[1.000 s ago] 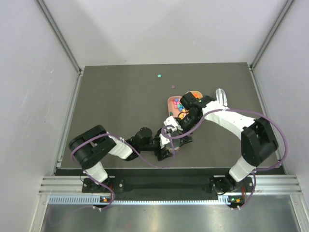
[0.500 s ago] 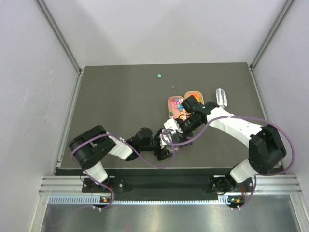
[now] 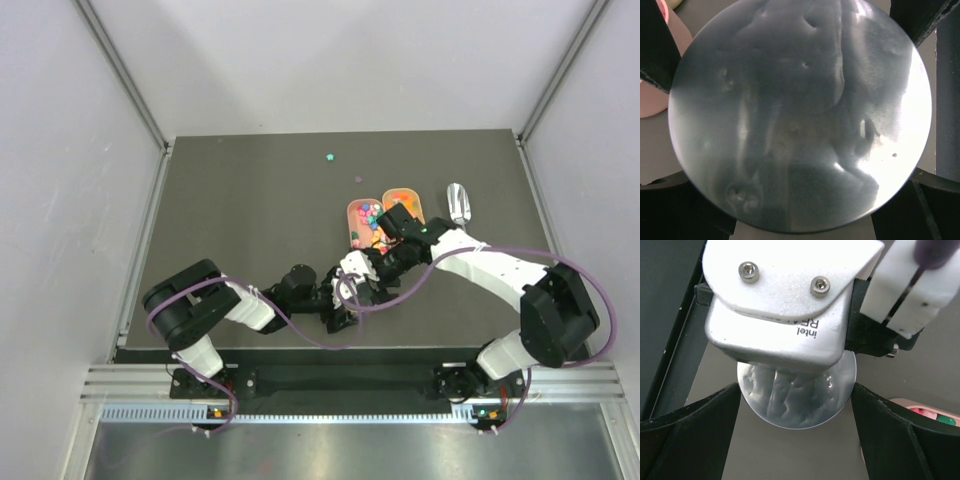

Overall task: Pack the candies
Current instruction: Screw the bottle lid onto the packing bottle.

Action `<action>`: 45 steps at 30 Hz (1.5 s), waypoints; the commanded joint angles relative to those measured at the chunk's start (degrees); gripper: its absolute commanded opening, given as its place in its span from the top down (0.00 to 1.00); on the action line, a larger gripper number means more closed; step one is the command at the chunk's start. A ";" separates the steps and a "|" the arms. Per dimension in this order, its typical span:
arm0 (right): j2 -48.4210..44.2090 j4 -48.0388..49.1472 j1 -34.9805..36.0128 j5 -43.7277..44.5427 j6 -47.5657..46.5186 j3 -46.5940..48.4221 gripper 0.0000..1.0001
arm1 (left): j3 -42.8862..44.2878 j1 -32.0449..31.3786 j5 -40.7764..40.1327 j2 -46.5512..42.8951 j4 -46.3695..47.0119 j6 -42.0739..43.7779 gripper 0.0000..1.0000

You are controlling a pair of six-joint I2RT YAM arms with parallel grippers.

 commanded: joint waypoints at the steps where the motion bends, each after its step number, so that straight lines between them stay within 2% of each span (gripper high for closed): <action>1: -2.70 -5.58 1.71 -0.58 2.35 -2.16 0.10 | 0.18 0.21 -3.06 -1.00 2.24 0.29 0.12; 15: -9.47 -6.46 1.80 2.76 8.15 -6.55 0.10 | 0.71 0.29 -2.97 -0.21 2.76 -1.29 0.12; 26: -14.83 -8.48 5.40 5.65 16.06 -6.65 0.10 | 1.24 0.82 -2.27 -0.12 2.51 -1.38 0.12; 31: -16.15 -14.55 2.24 9.87 10.63 -4.89 0.10 | 0.71 0.82 -1.75 -0.91 1.45 -1.21 0.12; 38: -10.80 -13.85 -2.59 10.14 5.43 -0.15 0.09 | 0.36 0.73 -0.25 -0.56 0.83 0.55 0.12; 45: -3.86 -9.63 -4.44 8.40 -0.27 5.39 0.07 | -0.08 0.73 0.54 -0.73 0.48 1.25 0.12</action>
